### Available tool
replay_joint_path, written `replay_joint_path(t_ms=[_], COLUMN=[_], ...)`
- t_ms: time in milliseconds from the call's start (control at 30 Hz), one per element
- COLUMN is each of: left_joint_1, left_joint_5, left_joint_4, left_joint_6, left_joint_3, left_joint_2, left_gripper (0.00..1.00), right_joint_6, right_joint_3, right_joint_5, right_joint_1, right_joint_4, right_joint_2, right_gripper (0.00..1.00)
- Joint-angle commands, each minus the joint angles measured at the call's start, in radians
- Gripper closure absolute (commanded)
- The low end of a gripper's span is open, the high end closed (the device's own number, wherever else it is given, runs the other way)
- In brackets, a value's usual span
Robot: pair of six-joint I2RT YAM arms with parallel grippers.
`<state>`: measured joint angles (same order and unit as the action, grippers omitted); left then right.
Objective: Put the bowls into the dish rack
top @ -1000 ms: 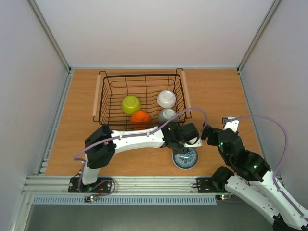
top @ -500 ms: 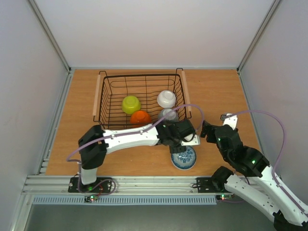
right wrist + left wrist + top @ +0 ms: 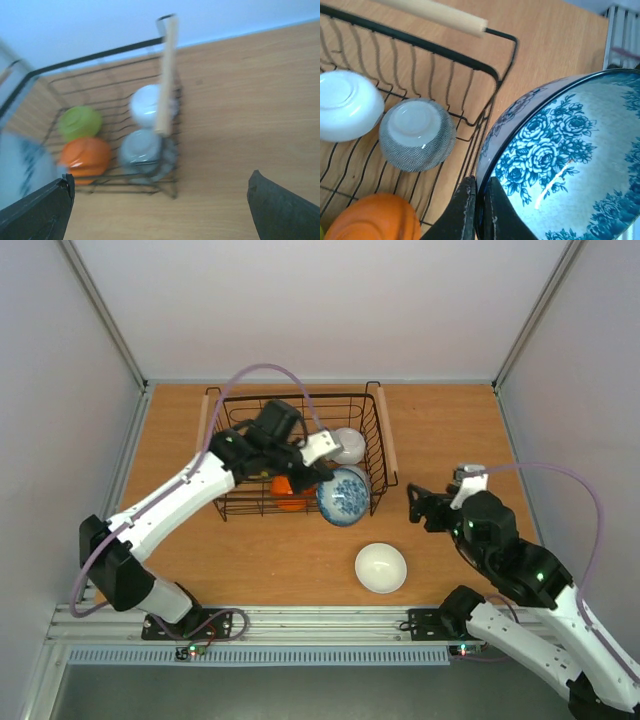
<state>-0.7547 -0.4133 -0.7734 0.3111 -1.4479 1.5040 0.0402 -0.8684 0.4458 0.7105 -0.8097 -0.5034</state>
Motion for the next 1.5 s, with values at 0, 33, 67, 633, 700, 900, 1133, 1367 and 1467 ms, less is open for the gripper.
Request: replay_joint_path(t_ms=[0,33,67,633,700,900,1133,1367,1467], left_joint_1=[0.166,0.197,0.23,0.422,0.421,0.422,0.422,0.422,0.422], left_joint_5=[-0.345,-0.399,-0.438,-0.716,-0.718,-0.713,-0.717,-0.609,-0.364], left_joint_4=[0.025,0.026,0.028,0.053,0.055,0.061,0.071,0.094,0.102], left_joint_6=[-0.063,-0.071,-0.076,-0.099,-0.096,-0.096,-0.104,-0.125,-0.143], left_joint_3=[0.027,0.032,0.037,0.115,0.122,0.133,0.143,0.153,0.146], left_joint_2=[-0.039,-0.041,-0.046,-0.107,-0.116,-0.121,-0.11,-0.135,-0.167], left_gripper=[0.99,1.0,1.0,0.99,0.99,1.0,1.0,0.99,0.39], right_joint_6=[-0.063,-0.058,-0.046,0.154,0.154,0.165,0.176,0.136,0.045], right_joint_3=[-0.053,-0.046,-0.034,0.052,0.044,0.02,0.001,-0.029,-0.086], right_joint_5=[-0.399,-0.485,-0.558,-0.997,-0.995,-1.007,-1.017,-1.001,-0.915], right_joint_1=[-0.002,-0.002,-0.002,-0.003,-0.002,-0.002,-0.002,-0.003,-0.002], right_joint_4=[0.14,0.183,0.232,0.77,0.782,0.806,0.807,0.766,0.62], right_joint_2=[-0.117,-0.133,-0.147,-0.418,-0.439,-0.49,-0.521,-0.529,-0.521], right_gripper=[0.04,0.04,0.04,0.02,0.03,0.11,0.53,0.99,0.99])
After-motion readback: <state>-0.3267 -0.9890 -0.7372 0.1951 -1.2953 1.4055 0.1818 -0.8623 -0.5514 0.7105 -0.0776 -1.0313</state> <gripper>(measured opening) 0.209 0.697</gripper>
